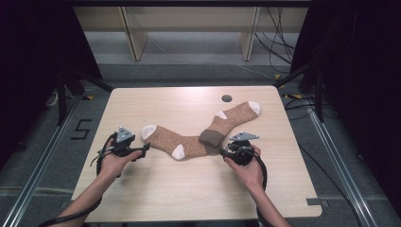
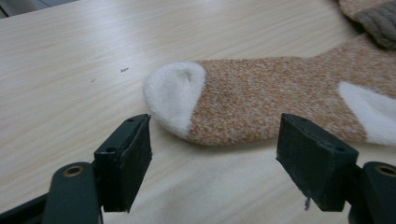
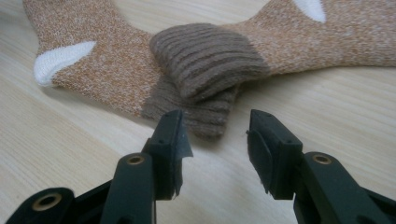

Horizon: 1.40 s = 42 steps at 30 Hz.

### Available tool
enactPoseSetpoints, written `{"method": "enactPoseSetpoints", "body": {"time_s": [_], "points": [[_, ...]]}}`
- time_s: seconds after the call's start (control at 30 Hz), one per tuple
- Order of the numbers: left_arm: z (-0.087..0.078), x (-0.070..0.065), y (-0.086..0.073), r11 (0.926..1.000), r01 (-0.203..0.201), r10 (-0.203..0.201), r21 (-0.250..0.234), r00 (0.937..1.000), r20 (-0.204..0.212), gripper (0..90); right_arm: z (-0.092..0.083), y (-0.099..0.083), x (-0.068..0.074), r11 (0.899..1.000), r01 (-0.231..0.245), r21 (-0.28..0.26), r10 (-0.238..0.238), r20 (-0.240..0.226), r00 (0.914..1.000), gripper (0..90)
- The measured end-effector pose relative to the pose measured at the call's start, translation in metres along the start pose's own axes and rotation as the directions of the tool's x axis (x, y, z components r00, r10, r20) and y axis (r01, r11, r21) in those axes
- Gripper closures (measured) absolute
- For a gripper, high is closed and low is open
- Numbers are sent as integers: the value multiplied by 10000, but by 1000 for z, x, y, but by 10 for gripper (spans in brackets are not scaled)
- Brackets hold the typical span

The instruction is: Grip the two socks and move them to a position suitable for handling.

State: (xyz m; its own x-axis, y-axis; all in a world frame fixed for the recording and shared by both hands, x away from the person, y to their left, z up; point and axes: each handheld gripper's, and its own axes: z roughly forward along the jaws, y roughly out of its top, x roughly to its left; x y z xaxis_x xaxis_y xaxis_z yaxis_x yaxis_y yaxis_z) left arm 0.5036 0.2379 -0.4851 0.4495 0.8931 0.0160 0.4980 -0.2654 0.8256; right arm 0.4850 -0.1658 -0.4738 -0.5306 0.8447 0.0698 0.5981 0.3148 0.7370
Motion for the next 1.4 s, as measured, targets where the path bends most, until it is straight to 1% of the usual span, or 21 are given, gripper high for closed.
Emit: {"method": "enactPoseSetpoints", "body": {"time_s": [0.17, 0.2, 0.27, 0.3, 0.33, 0.37, 0.4, 0.5, 0.57, 0.67, 0.7, 0.77, 0.87, 0.9, 0.93, 1.03, 1.1, 1.13, 1.2, 1.3, 1.4], "points": [[19, 3, 8, 9996, -82, 73, 272, 9994, 339, 290, 11, 7, 6, 9970, -557, 543, 562, -79, 9984, 553], [21, 5, 9, 9979, -277, 249, 580, 9986, 474, 291, 14, 8, 4, 9980, -342, 540, 349, -122, 9993, 546], [28, 5, 10, 9972, -214, 174, 722, 9983, 564, 294, 18, 10, 4, 9968, -465, 653, 482, -242, 9985, 535], [31, 6, 10, 9943, -413, 359, 979, 9978, 563, 308, 22, 10, 2, 9985, -214, 508, 224, -178, 9996, 530], [34, 5, 10, 9924, -435, 372, 1153, 9977, 564, 330, 22, 11, 5, 9953, -567, 788, 584, -194, 9981, 524], [36, 6, 10, 9904, -432, 354, 1316, 9975, 615, 335, 24, 12, 4, 9960, -482, 759, 497, -188, 9986, 523], [40, 3, 9, 9937, -68, 0, 1120, 9982, 604, 350, 27, 13, 4, 9957, -524, 769, 537, -158, 9984, 523], [43, 3, 9, 9889, -332, 210, 1446, 9961, 856, 432, 31, 12, 4, 9939, -485, 992, 503, -158, 9986, 559], [43, 3, 11, 9864, -449, 299, 1580, 9949, 960, 497, 33, 10, 5, 9933, -540, 1022, 549, -62, 9985, 630], [44, 4, 14, 9827, -442, 264, 1796, 9946, 1007, 654, 32, 9, 2, 9908, -742, 1133, 755, -72, 9971, 736], [44, 5, 15, 9821, -405, 216, 1842, 9944, 1034, 703, 30, 9, 3, 9856, -1104, 1279, 1131, -134, 9935, 758], [45, 5, 16, 9828, -151, -30, 1840, 9952, 975, 786, 30, 8, 1, 9855, -1180, 1218, 1211, -186, 9925, 809], [44, 5, 16, 9821, -304, 120, 1861, 9950, 989, 829, 27, 9, -2, 9861, -1126, 1219, 1160, -208, 9930, 846], [42, 4, 15, 9837, -358, 188, 1760, 9951, 976, 834, 25, 8, -1, 9808, -1458, 1295, 1500, -229, 9884, 856], [41, 4, 15, 9822, -426, 235, 1827, 9941, 1056, 837, 26, 8, 0, 9822, -1488, 1148, 1525, -241, 9880, 859], [38, 3, 14, 9829, -404, 216, 1796, 9942, 1057, 843, 24, 9, -1, 9841, -1176, 1333, 1221, -259, 9922, 874], [34, 1, 14, 9838, -460, 263, 1732, 9931, 1142, 844, 23, 9, 0, 9871, -1136, 1132, 1166, -200, 9930, 877], [28, -2, 13, 9869, -372, 176, 1569, 9921, 1245, 844, 22, 8, 1, 9881, -1143, 1032, 1176, -269, 9927, 878], [18, -3, 12, 9859, -632, 414, 1549, 9893, 1401, 844, 14, 8, 1, 9904, -740, 1166, 777, -279, 9966, 878], [9, -7, 10, 9879, -688, 468, 1391, 9868, 1553, 843, 7, 5, 3, 9923, -597, 1086, 637, -339, 9974, 879], [-9, -17, 3, 9857, -1091, 832, 1283, 9778, 1925, 841, -13, -1, 12, 9886, -404, 1453, 480, -492, 9976, 878]]}}
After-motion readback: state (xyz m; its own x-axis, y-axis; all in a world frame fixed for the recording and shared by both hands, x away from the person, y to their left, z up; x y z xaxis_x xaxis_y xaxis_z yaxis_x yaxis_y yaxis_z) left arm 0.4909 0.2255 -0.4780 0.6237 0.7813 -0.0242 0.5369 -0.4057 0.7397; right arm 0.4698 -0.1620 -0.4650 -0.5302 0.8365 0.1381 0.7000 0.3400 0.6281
